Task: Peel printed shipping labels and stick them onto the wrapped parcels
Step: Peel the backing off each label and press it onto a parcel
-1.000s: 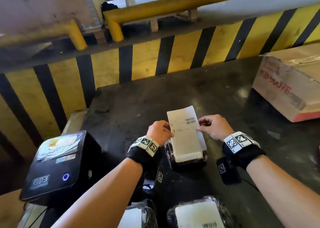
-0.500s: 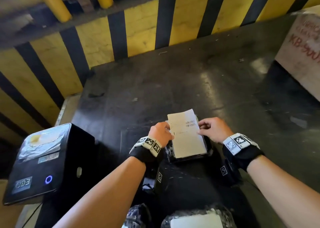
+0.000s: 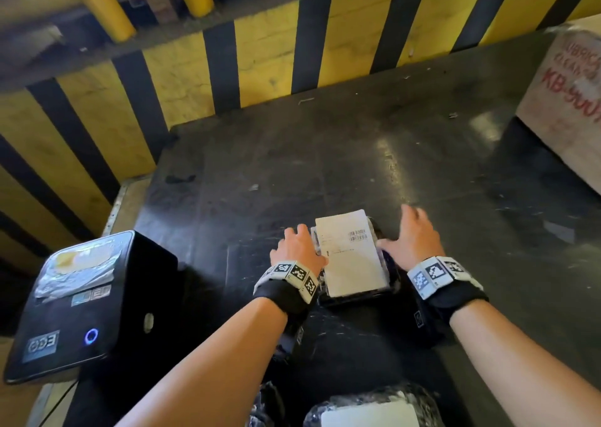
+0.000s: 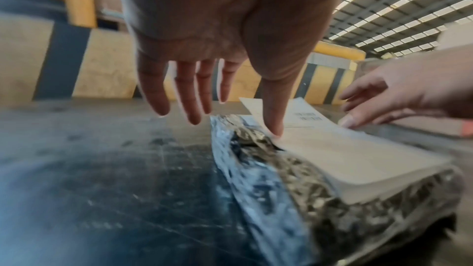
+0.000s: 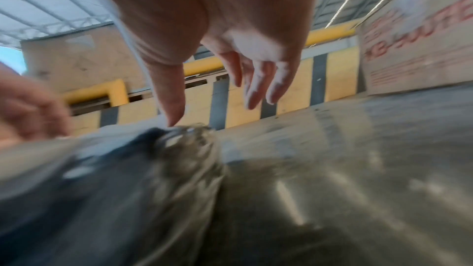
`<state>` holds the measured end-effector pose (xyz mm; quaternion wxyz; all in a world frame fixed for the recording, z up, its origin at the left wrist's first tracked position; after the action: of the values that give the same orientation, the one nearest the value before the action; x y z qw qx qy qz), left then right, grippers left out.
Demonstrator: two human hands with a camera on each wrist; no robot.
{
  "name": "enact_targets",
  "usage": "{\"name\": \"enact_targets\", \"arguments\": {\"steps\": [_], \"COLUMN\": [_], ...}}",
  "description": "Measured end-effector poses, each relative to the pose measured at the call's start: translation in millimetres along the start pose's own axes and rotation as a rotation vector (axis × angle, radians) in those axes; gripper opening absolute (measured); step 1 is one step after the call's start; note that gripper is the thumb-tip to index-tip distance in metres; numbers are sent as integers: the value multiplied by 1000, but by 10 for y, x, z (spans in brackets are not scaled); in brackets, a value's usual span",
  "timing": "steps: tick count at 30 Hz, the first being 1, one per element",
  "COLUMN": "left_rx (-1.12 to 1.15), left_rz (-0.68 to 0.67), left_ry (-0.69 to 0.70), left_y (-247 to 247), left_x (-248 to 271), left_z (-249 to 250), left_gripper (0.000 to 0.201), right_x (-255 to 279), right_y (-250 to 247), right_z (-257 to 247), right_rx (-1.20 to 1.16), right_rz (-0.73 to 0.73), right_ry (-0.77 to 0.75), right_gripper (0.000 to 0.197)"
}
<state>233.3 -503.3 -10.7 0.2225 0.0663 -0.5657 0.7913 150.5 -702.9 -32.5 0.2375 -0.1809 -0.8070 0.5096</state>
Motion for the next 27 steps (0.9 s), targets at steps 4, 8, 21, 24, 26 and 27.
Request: {"name": "enact_targets", "arguments": {"steps": [4, 8, 21, 24, 26, 27], "left_rx": [-139, -358, -531, -518, -494, -488], "left_rz": [-66, -243, -347, -333, -338, -337], "left_ry": [305, 575, 577, 580, 573, 570], "left_y": [-20, 256, 564, 573, 564, 554], "left_x": [99, 297, 363, 362, 370, 372], "left_z": [115, 162, -150, -152, -147, -142], "left_gripper": [63, 65, 72, 72, 72, 71], "right_x": [-71, 9, -320, -201, -105, -87], "right_y": [-125, 112, 178, 338, 422, 422], "right_z": [-149, -636, -862, -1274, -1329, -1295], "right_rx": [-33, 134, 575, 548, 541, 537], "right_rz": [18, -99, -332, -390, -430, -431], "right_ry": [-160, -452, -301, -452, -503, -523], "right_gripper": [59, 50, 40, 41, 40, 41]}}
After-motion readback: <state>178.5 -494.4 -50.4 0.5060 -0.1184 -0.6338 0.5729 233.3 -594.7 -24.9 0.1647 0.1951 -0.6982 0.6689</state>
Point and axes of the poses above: each hand's wrist, its own x-axis away from the middle knuckle, its own y-axis out of the palm, z = x × y, the point moved 6 cm from there along -x, towards the middle knuckle, and after that the axes turned 10 degrees about x, right-handed, at the moved point
